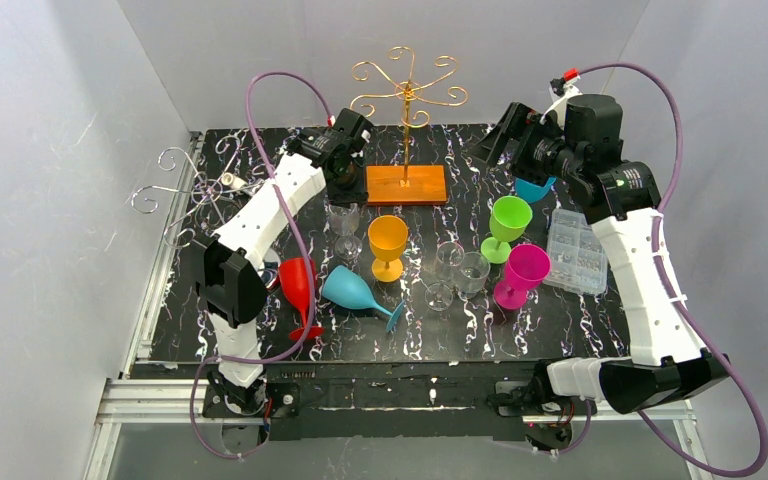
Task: Take the wine glass off the wine glass rack
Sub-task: Place the wine glass at the center of the board.
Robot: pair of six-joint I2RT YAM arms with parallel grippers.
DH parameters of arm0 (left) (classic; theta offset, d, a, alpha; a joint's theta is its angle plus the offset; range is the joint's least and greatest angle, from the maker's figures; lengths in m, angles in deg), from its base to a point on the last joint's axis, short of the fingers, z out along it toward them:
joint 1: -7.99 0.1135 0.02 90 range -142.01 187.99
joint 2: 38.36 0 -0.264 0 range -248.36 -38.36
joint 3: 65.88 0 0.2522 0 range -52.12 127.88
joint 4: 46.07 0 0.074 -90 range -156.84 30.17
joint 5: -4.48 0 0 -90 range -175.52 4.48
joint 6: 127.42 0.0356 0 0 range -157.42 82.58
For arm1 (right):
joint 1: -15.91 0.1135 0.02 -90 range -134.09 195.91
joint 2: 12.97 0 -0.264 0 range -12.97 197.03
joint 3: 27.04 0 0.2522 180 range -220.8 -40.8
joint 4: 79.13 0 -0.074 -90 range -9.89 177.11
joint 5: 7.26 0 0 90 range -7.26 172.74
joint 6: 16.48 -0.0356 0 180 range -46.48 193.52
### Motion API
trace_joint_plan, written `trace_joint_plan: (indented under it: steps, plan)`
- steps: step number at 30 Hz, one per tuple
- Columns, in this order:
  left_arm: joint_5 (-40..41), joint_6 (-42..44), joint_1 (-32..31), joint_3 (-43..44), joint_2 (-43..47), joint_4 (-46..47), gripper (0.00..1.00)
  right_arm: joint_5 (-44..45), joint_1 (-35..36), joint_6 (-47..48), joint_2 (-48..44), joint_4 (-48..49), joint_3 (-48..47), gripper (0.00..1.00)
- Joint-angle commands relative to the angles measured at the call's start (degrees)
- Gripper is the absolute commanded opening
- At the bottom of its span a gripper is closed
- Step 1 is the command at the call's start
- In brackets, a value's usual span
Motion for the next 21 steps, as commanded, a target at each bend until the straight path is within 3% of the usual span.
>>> trace_joint_plan:
  steps: [1,13,21]
  plan:
    - [2.1,1.0,0.2,3.1,3.0,-3.0,0.3,0.4,0.3,1.0,-1.8,1.2,-0.4,1.0]
    - [0.9,2.1,0.0,9.6,8.0,-7.2,0.39,5.3,5.1,2.4,-2.7,-3.6,-1.0,1.0]
    - [-1.2,1.7,-1.0,10.0,14.6,-8.2,0.45,19.1,18.9,-3.7,-6.6,-7.2,2.2,1.0]
